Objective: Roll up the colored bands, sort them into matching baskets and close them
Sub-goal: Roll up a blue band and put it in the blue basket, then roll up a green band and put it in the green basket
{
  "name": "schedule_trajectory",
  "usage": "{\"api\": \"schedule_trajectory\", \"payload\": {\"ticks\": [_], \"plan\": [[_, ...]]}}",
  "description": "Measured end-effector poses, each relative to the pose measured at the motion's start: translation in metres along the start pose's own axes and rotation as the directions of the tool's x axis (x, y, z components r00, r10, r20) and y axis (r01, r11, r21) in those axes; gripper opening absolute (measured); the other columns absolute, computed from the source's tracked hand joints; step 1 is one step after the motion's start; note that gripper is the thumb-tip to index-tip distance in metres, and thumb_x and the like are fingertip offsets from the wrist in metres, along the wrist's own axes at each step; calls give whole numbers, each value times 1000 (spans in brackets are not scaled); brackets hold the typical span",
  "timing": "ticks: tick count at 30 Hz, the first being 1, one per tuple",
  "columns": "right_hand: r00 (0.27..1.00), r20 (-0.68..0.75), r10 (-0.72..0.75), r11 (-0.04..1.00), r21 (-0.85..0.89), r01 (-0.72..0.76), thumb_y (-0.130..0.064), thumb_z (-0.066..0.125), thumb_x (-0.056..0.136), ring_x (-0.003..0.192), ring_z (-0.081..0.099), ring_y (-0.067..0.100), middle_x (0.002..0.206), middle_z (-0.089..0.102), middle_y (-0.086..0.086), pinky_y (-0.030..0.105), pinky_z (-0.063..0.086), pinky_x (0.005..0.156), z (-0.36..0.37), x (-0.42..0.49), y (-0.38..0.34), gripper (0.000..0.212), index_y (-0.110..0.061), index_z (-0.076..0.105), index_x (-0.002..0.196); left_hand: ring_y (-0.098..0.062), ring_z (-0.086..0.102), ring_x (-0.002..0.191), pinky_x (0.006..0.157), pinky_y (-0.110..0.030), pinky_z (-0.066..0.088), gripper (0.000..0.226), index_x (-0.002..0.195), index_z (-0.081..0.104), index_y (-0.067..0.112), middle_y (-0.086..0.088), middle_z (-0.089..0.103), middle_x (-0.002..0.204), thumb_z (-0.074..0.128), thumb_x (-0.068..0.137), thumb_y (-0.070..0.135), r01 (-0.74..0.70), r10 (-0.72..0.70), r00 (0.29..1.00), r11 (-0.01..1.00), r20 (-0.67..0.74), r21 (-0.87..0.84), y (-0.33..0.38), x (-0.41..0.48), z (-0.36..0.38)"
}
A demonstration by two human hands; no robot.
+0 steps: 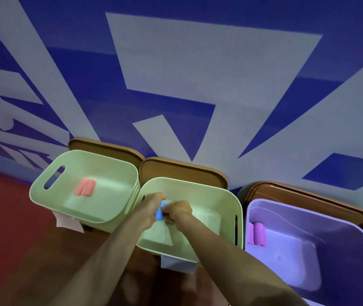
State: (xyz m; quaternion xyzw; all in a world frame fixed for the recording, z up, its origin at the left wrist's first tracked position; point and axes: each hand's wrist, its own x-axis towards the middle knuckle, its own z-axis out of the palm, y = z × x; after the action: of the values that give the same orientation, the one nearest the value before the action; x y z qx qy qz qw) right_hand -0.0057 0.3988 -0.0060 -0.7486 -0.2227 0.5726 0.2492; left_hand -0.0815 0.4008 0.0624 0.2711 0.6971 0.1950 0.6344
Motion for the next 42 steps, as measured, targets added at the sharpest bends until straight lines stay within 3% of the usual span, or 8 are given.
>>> {"api": "schedule_trajectory", "payload": {"ticks": [5, 11, 16, 20, 24, 30, 36, 42], "plan": [[999, 39, 35, 999, -18, -34, 0, 62, 78, 58, 56, 26, 73, 61, 17, 33, 54, 66, -3, -1, -3, 11, -2, 58, 68, -19, 44, 59, 52, -27, 38, 24, 75, 48, 5, -9, 46, 70, 39, 97, 9, -22, 21, 1000, 999, -18, -26, -1, -2, 2], [987, 156, 35, 996, 72, -47, 3, 44, 91, 53, 52, 18, 68, 56, 12, 28, 44, 53, -24, -12, -12, 20, -2, 53, 75, -20, 45, 66, 59, -28, 37, 15, 84, 49, 7, -9, 48, 79, 43, 95, 15, -20, 19, 999, 999, -34, -28, -2, 2, -5], [982, 190, -13, 983, 181, -22, -2, 47, 93, 66, 59, 18, 78, 61, 8, 27, 46, 59, -42, -33, -12, 8, -2, 55, 96, -23, 45, 90, 85, -33, 35, 22, 114, 51, 7, -10, 48, 104, 47, 96, 17, -35, 34, 999, 999, -41, -14, 3, -14, -5], [964, 205, -168, 966, 231, 119, -10, 51, 94, 72, 60, 12, 92, 63, 5, 23, 47, 66, -70, -77, -22, 8, -12, 57, 89, -27, 38, 129, 100, -37, 34, 39, 133, 48, 7, -12, 42, 139, 47, 96, 19, -121, 120, 993, 991, -14, -49, 8, -50, -3], [905, 181, -385, 873, 389, 293, -10, 54, 94, 77, 63, 14, 94, 65, 4, 23, 51, 73, -120, -144, -22, 9, -11, 59, 101, -29, 50, 124, 100, -38, 39, 29, 123, 54, 4, -14, 53, 132, 45, 98, 14, -269, 296, 948, 941, 114, -204, 10, -116, 9], [811, -54, -582, 692, 491, 529, -13, 57, 93, 80, 66, 17, 88, 69, 5, 24, 53, 74, -218, -239, 39, 8, -10, 65, 94, -21, 66, 91, 89, -32, 49, 17, 101, 63, 7, -10, 69, 101, 47, 97, 12, -435, 524, 802, 841, 286, -320, -23, -219, 66], [789, -317, -527, 637, 467, 613, -10, 59, 92, 69, 65, 11, 78, 68, 5, 19, 52, 61, -289, -263, 145, 8, -11, 64, 85, -16, 65, 76, 75, -25, 52, 14, 95, 64, 8, -6, 69, 89, 49, 96, 10, -483, 525, 720, 849, 454, -217, -109, -256, 148], [701, -479, -528, 807, -27, 590, -9, 66, 87, 95, 60, 19, 92, 68, 2, 26, 43, 84, -320, -216, 263, 7, -16, 68, 88, -13, 60, 88, 75, -17, 45, 13, 93, 64, 15, 2, 65, 89, 56, 91, 5, -604, 496, 708, 794, 503, 69, -218, -216, 214]]}}
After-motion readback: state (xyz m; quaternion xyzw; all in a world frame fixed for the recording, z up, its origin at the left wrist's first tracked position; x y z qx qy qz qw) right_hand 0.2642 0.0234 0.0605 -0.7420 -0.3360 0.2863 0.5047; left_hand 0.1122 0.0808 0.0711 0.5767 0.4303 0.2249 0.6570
